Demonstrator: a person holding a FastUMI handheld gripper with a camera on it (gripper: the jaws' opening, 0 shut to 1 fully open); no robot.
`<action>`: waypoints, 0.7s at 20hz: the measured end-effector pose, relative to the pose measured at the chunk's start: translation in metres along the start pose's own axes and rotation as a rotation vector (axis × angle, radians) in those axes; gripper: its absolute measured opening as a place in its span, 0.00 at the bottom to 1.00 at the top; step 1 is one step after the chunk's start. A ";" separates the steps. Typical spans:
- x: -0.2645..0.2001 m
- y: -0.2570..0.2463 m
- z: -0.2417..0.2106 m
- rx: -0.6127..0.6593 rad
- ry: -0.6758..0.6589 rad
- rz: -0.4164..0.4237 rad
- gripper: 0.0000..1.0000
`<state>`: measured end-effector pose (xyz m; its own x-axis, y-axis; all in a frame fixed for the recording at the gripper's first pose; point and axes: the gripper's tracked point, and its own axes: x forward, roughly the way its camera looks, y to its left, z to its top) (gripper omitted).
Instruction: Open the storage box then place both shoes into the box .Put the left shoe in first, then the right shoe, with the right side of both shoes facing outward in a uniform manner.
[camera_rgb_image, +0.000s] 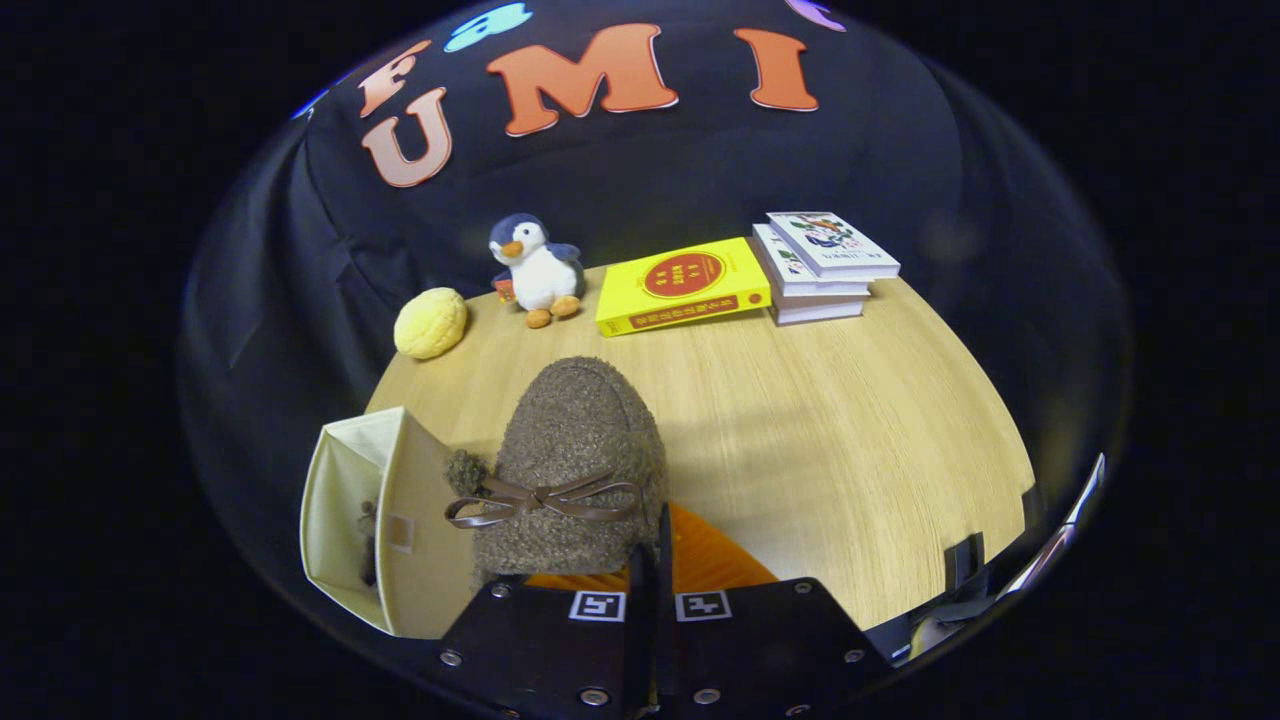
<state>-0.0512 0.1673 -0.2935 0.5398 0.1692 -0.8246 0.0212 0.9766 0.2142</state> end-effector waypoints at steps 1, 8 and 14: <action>-0.005 0.014 0.004 -0.006 -0.003 0.009 0.04; -0.025 0.125 0.013 -0.045 -0.005 0.114 0.04; -0.018 0.194 -0.006 -0.099 0.029 0.166 0.04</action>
<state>-0.0619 0.3546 -0.2400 0.5046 0.3318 -0.7970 -0.1499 0.9428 0.2976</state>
